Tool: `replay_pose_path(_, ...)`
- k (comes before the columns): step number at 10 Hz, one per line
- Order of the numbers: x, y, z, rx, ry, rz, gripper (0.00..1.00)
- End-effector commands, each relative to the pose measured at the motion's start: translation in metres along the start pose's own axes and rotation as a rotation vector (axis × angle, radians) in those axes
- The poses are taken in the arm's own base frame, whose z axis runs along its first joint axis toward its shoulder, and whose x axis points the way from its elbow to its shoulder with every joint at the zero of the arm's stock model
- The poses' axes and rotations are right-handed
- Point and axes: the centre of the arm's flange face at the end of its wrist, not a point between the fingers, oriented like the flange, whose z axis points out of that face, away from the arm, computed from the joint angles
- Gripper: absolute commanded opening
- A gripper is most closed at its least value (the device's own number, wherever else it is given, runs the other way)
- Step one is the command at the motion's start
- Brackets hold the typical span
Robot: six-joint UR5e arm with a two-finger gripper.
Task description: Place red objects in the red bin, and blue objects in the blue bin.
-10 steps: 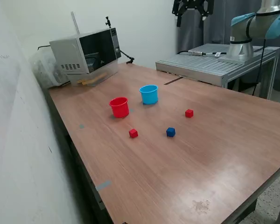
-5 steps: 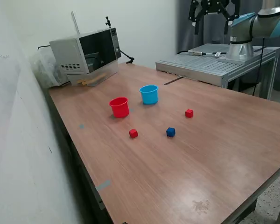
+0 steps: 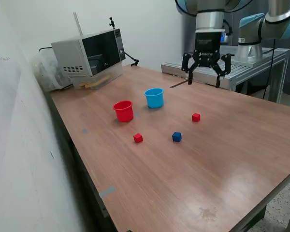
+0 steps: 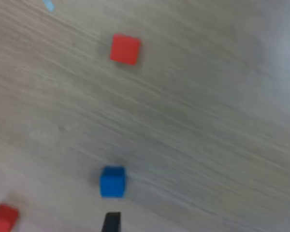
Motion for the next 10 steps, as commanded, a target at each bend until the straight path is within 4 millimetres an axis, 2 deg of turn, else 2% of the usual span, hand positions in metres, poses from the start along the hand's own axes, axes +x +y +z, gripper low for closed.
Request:
replay_pose_path(1,-0.043,0.003,0.094,0.040,-0.009,0.139,1.00)
replay_pose_path(4,-0.044,0.004,0.108,0.026,-0.010,0.143,1.00)
replay_pose_path(5,-0.038,0.008,0.107,0.020,-0.010,0.135,1.00)
replay_pose_path(8,-0.040,0.028,0.119,-0.004,-0.008,0.166,1.00)
replay_pose_path(10,-0.017,0.039,0.123,-0.026,-0.004,0.134,1.00)
